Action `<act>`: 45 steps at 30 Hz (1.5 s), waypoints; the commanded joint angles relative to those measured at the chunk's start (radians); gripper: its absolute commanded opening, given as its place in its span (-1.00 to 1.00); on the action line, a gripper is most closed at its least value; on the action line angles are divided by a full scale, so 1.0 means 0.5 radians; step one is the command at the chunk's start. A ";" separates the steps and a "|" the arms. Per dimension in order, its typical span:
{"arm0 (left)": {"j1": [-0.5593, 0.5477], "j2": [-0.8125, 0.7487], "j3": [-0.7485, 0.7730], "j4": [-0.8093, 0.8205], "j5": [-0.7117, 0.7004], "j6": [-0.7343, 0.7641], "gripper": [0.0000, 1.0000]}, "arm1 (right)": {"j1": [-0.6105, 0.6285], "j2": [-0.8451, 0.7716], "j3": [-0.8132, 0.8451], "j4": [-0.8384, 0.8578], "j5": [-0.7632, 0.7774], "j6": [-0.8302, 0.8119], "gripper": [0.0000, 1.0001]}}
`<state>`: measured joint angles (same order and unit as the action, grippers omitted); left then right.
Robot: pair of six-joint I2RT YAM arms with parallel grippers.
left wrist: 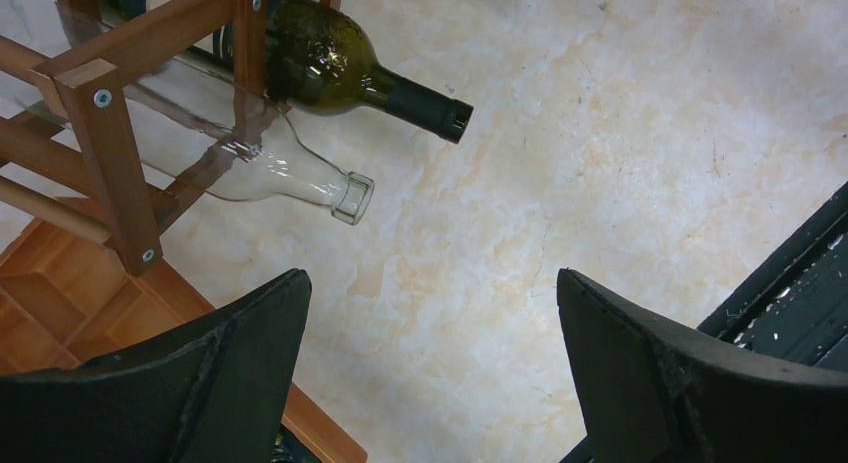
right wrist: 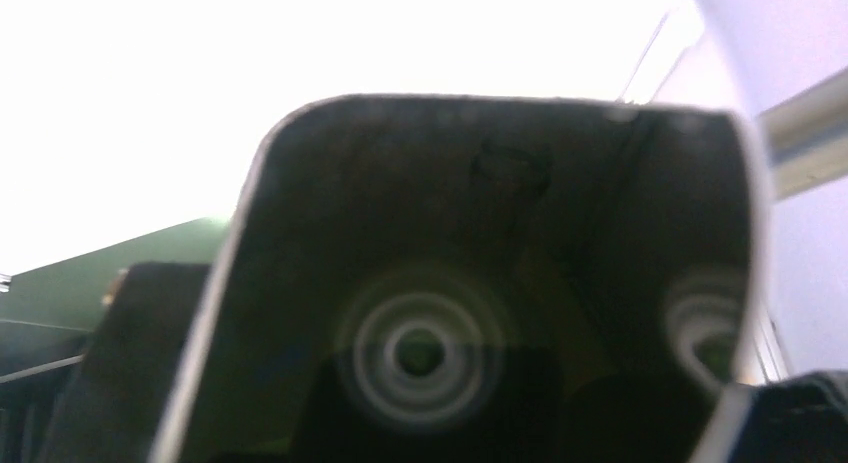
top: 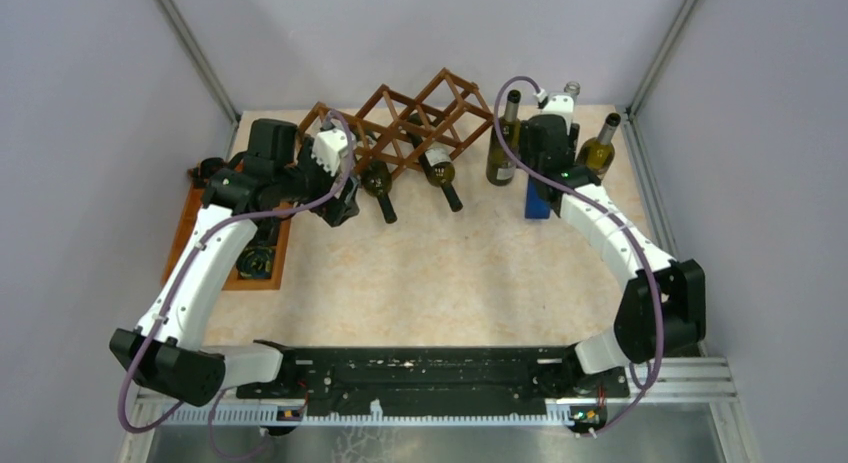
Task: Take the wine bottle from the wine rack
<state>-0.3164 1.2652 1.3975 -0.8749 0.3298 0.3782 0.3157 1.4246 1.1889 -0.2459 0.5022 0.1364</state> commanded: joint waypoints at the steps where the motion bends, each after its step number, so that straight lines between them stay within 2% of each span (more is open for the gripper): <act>1: 0.019 -0.045 -0.032 0.019 0.047 -0.034 0.97 | -0.030 0.029 0.151 0.556 0.043 0.025 -1.00; 13: 0.022 -0.070 -0.099 0.106 0.091 -0.058 0.97 | -0.070 0.253 0.211 0.708 0.142 0.024 -1.00; 21: 0.025 -0.073 -0.097 0.114 0.084 -0.049 0.97 | -0.071 0.175 0.007 0.850 0.195 0.089 -0.97; 24: 0.025 -0.076 -0.093 0.123 0.086 -0.053 0.97 | -0.070 0.111 -0.082 0.931 0.151 0.074 -0.72; 26: 0.025 -0.074 -0.083 0.124 0.081 -0.055 0.97 | -0.070 0.091 -0.109 0.942 0.129 0.059 -0.42; 30: 0.025 -0.082 -0.076 0.127 0.083 -0.062 0.97 | -0.070 0.065 -0.132 0.901 0.117 0.058 -0.05; 32: 0.025 -0.087 -0.073 0.128 0.087 -0.068 0.98 | -0.070 0.051 -0.121 0.853 0.118 0.068 0.26; 34: 0.026 -0.091 -0.069 0.125 0.086 -0.071 0.97 | -0.072 0.020 -0.098 0.784 0.118 0.104 0.47; 41: 0.025 -0.091 -0.031 0.110 0.081 -0.071 0.97 | -0.070 -0.246 0.010 0.501 0.072 0.261 0.95; 45: 0.028 -0.091 -0.008 0.104 0.090 -0.077 0.97 | -0.052 -0.379 0.175 0.217 0.042 0.336 0.97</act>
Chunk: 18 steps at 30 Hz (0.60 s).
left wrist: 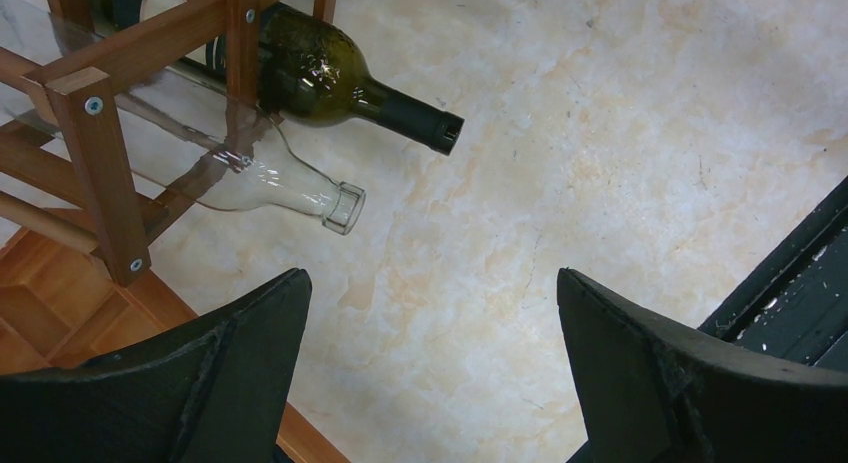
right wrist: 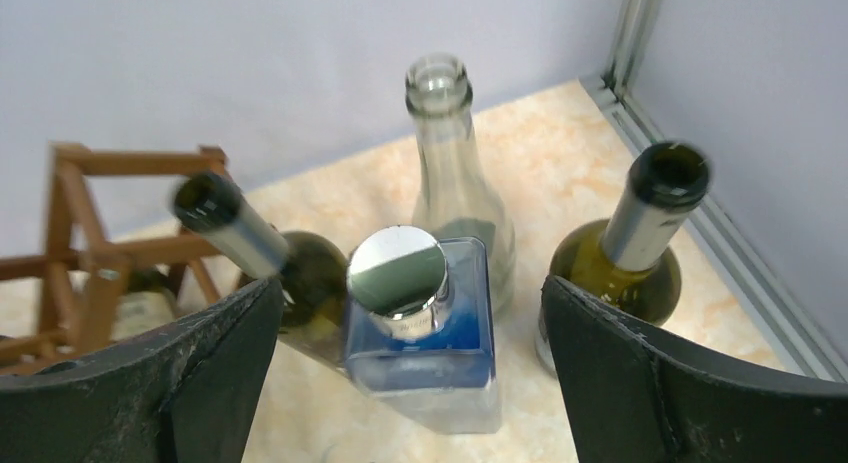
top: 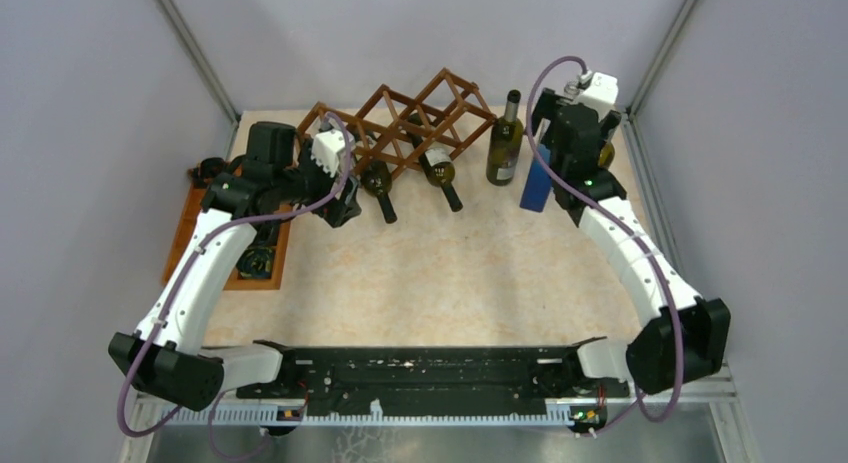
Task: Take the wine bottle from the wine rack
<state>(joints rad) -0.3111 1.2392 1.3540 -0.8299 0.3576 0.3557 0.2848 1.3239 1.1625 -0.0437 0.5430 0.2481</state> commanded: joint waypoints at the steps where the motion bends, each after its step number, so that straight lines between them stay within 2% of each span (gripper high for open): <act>1: 0.019 -0.039 0.085 0.014 0.036 -0.037 0.97 | 0.028 -0.210 0.256 -0.236 -0.059 0.122 0.97; 8: 0.054 -0.030 0.068 0.061 0.067 -0.053 0.97 | 0.359 -0.221 0.618 -0.662 -0.349 0.150 0.89; 14: 0.108 -0.026 0.044 0.087 0.100 -0.052 0.97 | 0.515 -0.012 0.701 -0.768 -0.838 0.184 0.85; 18: 0.116 -0.053 0.023 0.095 0.110 -0.040 0.97 | 0.517 0.249 0.743 -0.862 -1.076 0.168 0.85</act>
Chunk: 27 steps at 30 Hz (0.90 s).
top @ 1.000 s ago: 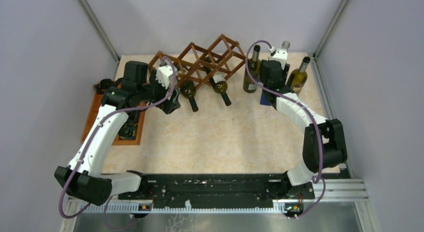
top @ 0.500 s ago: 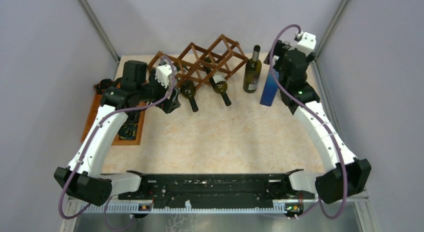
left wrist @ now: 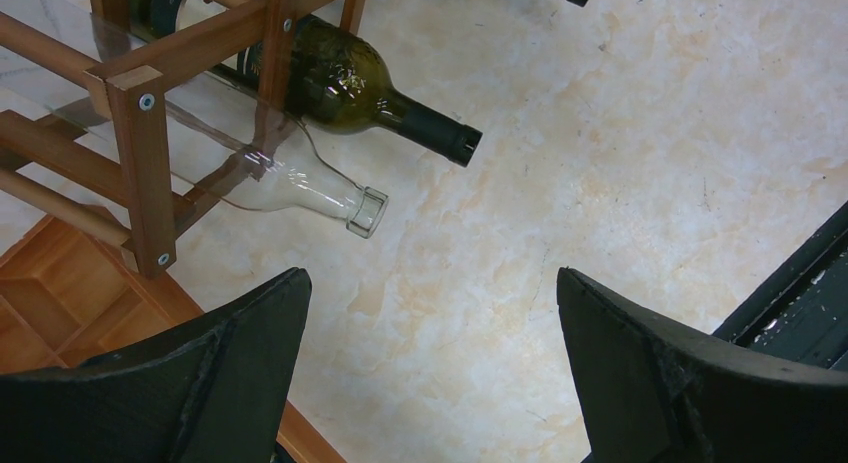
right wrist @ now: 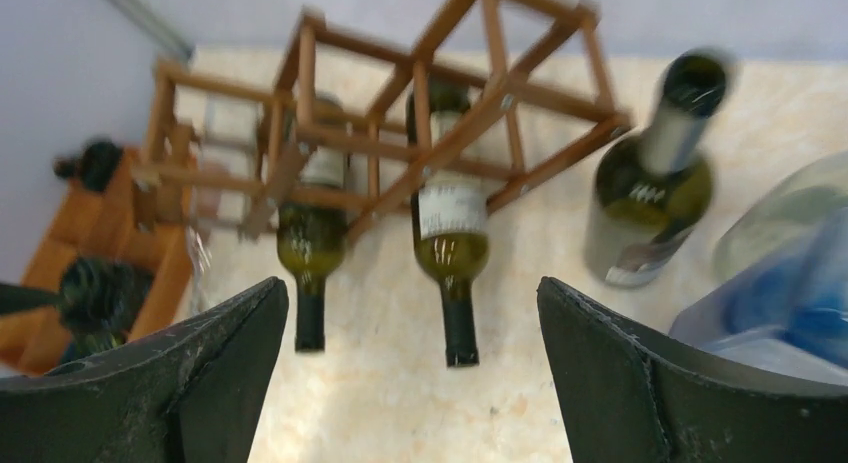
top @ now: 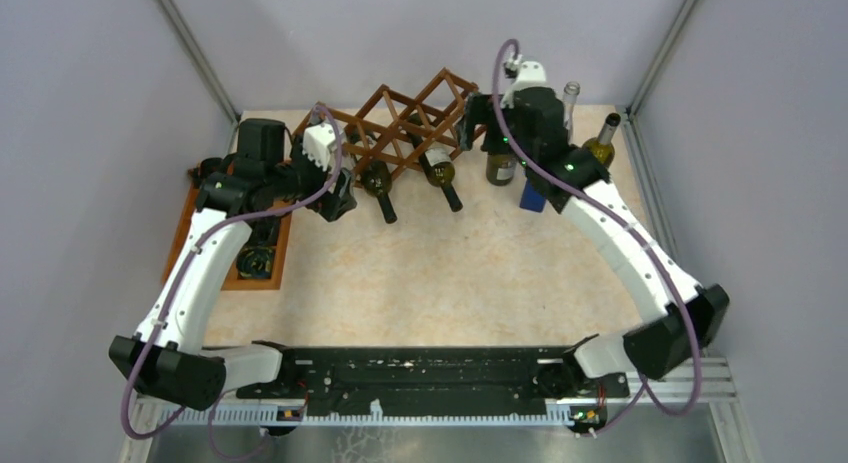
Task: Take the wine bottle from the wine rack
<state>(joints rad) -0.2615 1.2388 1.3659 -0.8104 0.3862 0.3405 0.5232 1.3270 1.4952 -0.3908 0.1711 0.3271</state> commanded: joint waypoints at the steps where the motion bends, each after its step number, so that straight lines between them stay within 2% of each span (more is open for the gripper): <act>1: 0.017 -0.056 -0.006 0.056 0.049 -0.001 0.97 | 0.042 0.319 0.092 -0.197 -0.392 0.004 0.86; 5: 0.017 -0.074 -0.044 0.061 0.029 0.025 0.97 | 0.043 0.557 0.104 -0.193 -0.454 -0.028 0.86; 15: 0.017 -0.116 -0.093 0.088 0.049 0.049 0.97 | 0.019 1.111 0.246 -0.124 -0.351 -0.152 0.79; 27: 0.017 -0.152 -0.103 0.081 0.079 0.083 0.97 | -0.007 1.267 0.027 0.285 -0.480 -0.180 0.44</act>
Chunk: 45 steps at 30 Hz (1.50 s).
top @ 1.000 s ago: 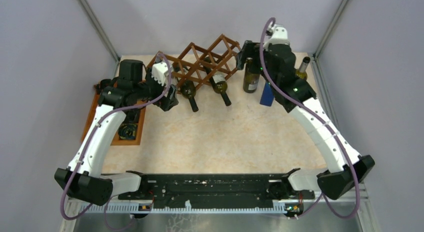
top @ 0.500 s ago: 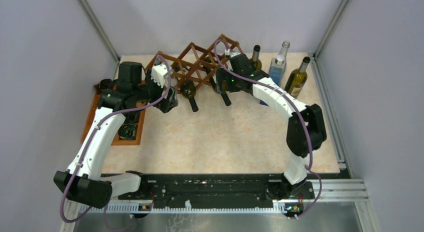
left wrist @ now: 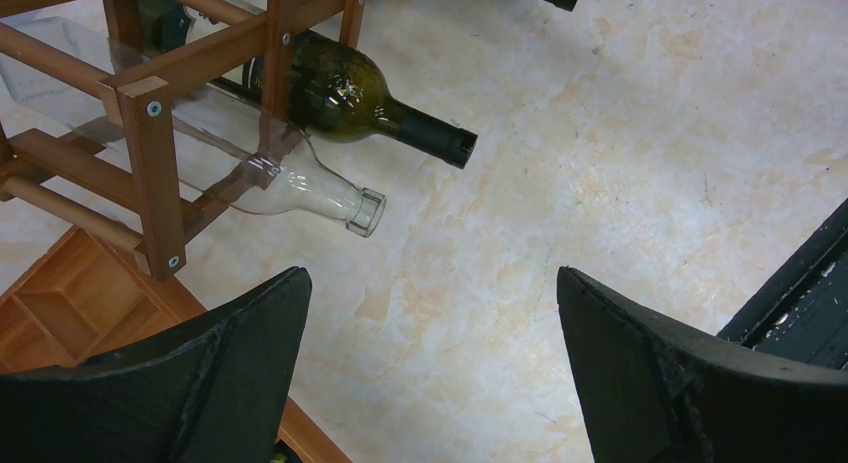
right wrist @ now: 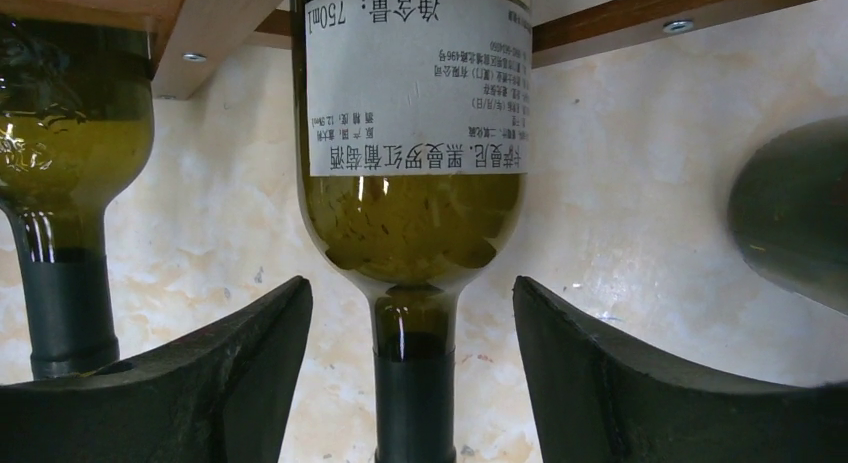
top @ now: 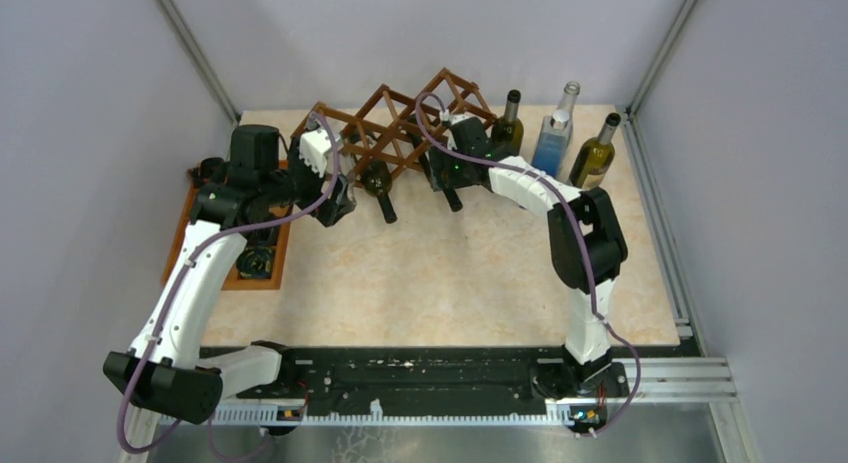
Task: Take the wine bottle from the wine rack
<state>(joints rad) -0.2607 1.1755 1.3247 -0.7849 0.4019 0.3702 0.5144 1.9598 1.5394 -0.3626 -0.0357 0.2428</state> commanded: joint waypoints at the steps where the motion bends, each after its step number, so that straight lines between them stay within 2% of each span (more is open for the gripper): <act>1: 0.015 -0.026 -0.022 0.030 0.053 0.023 0.97 | 0.010 0.002 -0.087 0.249 -0.068 -0.005 0.41; 11: 0.015 -0.031 -0.030 0.027 0.092 0.021 0.97 | 0.013 -0.011 -0.239 0.403 -0.091 0.038 0.20; 20: 0.015 -0.047 -0.064 0.022 0.089 0.033 0.97 | 0.026 0.002 -0.266 0.511 -0.172 0.075 -0.32; 22: 0.015 -0.053 -0.058 0.020 0.091 0.038 0.97 | 0.029 -0.010 -0.294 0.535 -0.186 0.082 -0.38; 25: 0.015 -0.061 -0.052 0.018 0.098 0.043 0.97 | 0.027 -0.031 -0.341 0.568 -0.218 0.082 -0.32; 27: 0.015 -0.062 -0.050 0.019 0.108 0.044 0.97 | 0.026 -0.025 -0.354 0.568 -0.243 0.079 0.05; 28: 0.015 -0.060 -0.048 0.018 0.112 0.038 0.97 | 0.027 -0.014 -0.351 0.562 -0.244 0.081 0.14; 35: 0.015 -0.053 -0.015 0.010 0.125 0.027 0.97 | 0.026 0.058 -0.277 0.554 -0.206 0.082 0.13; 38: 0.015 -0.055 -0.017 0.009 0.124 0.032 0.97 | 0.026 0.078 -0.239 0.556 -0.205 0.082 0.03; 40: 0.015 -0.056 -0.025 0.009 0.120 0.036 0.97 | 0.027 0.090 -0.217 0.547 -0.207 0.082 -0.10; 45: 0.015 -0.058 -0.047 0.008 0.132 0.052 0.97 | 0.026 0.008 -0.312 0.606 -0.214 0.090 -0.73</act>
<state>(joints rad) -0.2592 1.1622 1.2987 -0.7853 0.4404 0.3798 0.5133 1.9968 1.3762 -0.1349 -0.1169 0.2897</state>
